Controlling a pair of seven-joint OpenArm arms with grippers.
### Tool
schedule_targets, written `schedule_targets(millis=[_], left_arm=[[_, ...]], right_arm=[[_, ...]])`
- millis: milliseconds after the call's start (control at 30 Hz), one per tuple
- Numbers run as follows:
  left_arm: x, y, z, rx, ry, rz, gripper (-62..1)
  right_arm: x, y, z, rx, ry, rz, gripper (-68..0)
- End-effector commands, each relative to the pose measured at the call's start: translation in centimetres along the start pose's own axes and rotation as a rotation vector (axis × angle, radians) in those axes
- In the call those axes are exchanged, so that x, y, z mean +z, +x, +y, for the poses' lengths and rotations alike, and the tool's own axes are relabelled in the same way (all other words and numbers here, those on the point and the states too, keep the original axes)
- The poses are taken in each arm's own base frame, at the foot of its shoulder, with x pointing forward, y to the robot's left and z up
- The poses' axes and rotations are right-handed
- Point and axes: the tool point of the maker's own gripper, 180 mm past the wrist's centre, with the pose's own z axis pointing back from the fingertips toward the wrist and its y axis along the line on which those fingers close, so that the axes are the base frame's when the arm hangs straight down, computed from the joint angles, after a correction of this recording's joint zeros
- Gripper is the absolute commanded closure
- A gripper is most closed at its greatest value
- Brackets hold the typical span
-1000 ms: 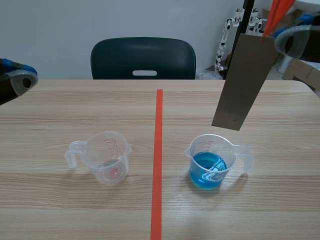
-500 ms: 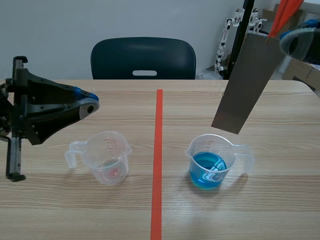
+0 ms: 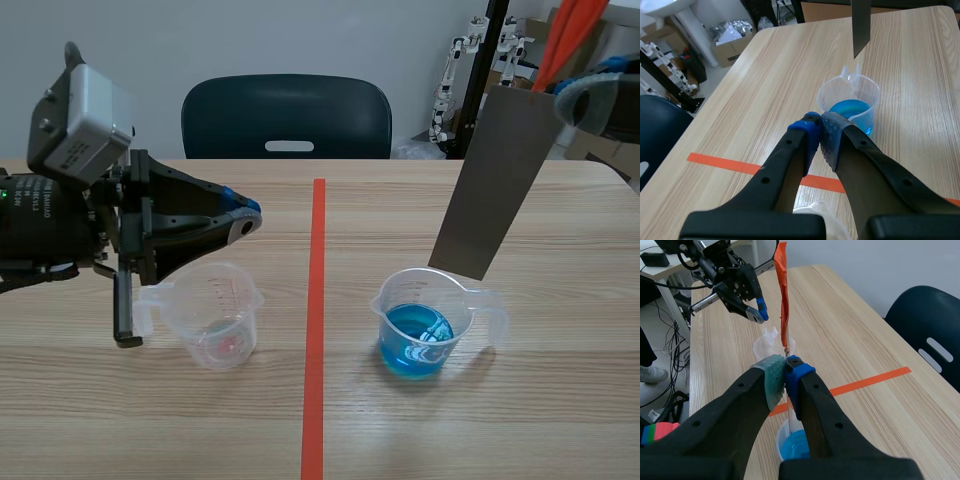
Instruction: Do the redox reaction experiment. move the plate over the blue solution
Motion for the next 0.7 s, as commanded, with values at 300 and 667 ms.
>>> schedule_targets(millis=[300, 667], left_arm=[[-3.2, -0.8, 0.9, -0.003, -0.062, 0.021, -2.7], [-6.3, 0.5, -0.5, -0.026, -0.175, -0.002, -2.7]], right_arm=[[0.1, 1.0, -0.3, 0.014, -0.002, -0.012, -0.6], [0.0, 1.0, -0.5, 0.023, -0.013, -0.013, -0.6]])
